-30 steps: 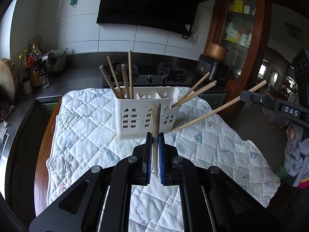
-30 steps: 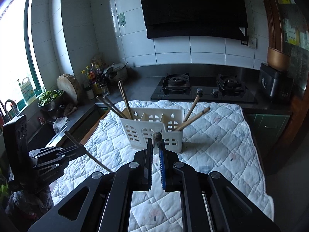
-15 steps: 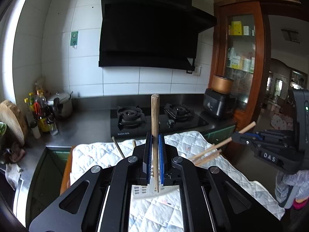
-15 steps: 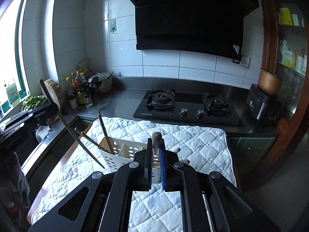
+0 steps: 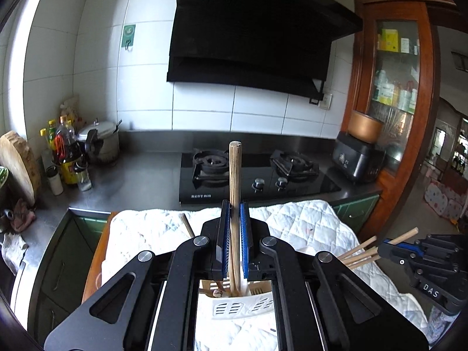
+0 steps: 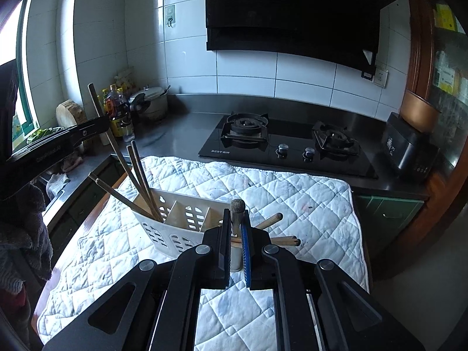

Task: Organize utensils
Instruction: 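Open both tools to release the chopsticks into the caddy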

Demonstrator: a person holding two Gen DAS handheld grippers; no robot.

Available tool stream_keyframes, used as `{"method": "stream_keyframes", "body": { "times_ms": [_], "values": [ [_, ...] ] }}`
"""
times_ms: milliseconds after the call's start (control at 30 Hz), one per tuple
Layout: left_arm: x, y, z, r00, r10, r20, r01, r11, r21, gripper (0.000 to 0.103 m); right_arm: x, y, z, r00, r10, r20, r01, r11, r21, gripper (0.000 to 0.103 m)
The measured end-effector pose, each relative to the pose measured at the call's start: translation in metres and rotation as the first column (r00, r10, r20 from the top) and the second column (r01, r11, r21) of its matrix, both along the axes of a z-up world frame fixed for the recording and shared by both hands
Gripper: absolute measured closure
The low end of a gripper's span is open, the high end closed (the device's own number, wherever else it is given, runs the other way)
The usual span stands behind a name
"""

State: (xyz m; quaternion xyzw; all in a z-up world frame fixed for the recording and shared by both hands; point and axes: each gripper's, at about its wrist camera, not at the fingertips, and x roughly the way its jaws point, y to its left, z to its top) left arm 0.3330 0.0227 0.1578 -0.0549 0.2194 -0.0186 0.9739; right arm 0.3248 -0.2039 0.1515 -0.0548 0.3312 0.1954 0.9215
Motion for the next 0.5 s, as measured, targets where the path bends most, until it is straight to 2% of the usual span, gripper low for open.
{"method": "stream_keyframes", "body": {
  "times_ms": [233,400,433,500],
  "values": [
    [0.010,0.000,-0.019,0.997,-0.025,-0.068,0.027,0.999,0.030,0.097,0.011,0.010,-0.016,0.999,0.014,-0.047,-0.015,1.000,-0.017,0.096],
    [0.008,0.002,-0.024,0.996,-0.024,-0.082,0.026,0.999,0.027,0.094,0.020,0.015,-0.025,0.997,0.013,-0.071,-0.015,1.000,-0.022,0.096],
    [0.007,0.001,-0.025,0.996,-0.027,-0.085,0.029,0.999,0.026,0.093,0.021,0.014,-0.025,0.997,0.011,-0.072,-0.013,1.000,-0.016,0.096],
    [0.003,0.002,-0.024,0.997,-0.023,-0.079,0.025,0.999,0.032,0.074,0.022,0.011,-0.024,0.997,0.008,-0.071,-0.008,1.000,0.000,0.094]
  ]
}}
